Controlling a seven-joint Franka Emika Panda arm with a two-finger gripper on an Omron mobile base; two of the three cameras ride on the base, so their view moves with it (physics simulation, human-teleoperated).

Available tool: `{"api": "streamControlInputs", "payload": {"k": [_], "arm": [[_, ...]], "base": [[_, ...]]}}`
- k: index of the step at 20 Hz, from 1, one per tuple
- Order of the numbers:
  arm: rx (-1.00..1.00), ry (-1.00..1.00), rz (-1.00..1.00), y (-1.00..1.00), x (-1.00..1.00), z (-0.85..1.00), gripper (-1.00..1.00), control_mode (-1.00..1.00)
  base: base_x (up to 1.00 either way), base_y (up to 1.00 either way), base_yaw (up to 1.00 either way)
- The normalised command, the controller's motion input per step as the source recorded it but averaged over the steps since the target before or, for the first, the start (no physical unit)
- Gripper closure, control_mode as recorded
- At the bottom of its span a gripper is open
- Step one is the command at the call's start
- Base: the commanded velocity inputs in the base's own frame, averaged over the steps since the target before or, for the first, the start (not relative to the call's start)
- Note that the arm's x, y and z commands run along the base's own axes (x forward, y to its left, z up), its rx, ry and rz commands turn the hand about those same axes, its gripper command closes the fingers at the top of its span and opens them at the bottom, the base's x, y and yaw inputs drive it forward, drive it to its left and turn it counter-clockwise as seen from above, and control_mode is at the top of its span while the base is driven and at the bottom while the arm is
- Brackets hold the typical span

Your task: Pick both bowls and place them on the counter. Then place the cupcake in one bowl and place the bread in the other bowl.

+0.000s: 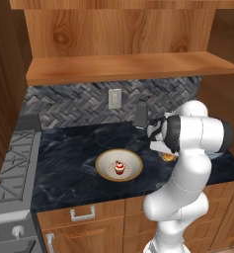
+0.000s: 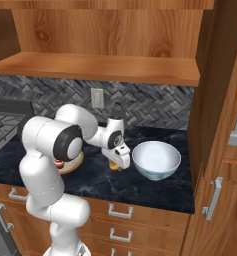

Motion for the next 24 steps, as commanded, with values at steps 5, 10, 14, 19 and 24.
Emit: {"api": "streamControlInputs", "payload": {"k": [5, 10, 14, 19, 24], "arm": [[0.00, 0.00, 0.00, 0.08, -0.46, 0.43, 1.00, -1.00], [0.00, -0.02, 0.00, 0.00, -0.40, 0.84, 1.00, -1.00], [-0.01, -0.03, 0.00, 0.00, -0.23, 0.87, 1.00, -1.00], [-0.01, -0.02, -0.01, -0.09, -0.07, 0.63, 1.00, -1.00], [0.00, 0.00, -0.03, -0.39, 0.00, 0.40, 1.00, -1.00]], "base": [[0.00, 0.00, 0.00], [0.00, 0.00, 0.00], [0.00, 0.00, 0.00], [0.00, 0.00, 0.00], [0.00, 0.00, 0.00]]}}
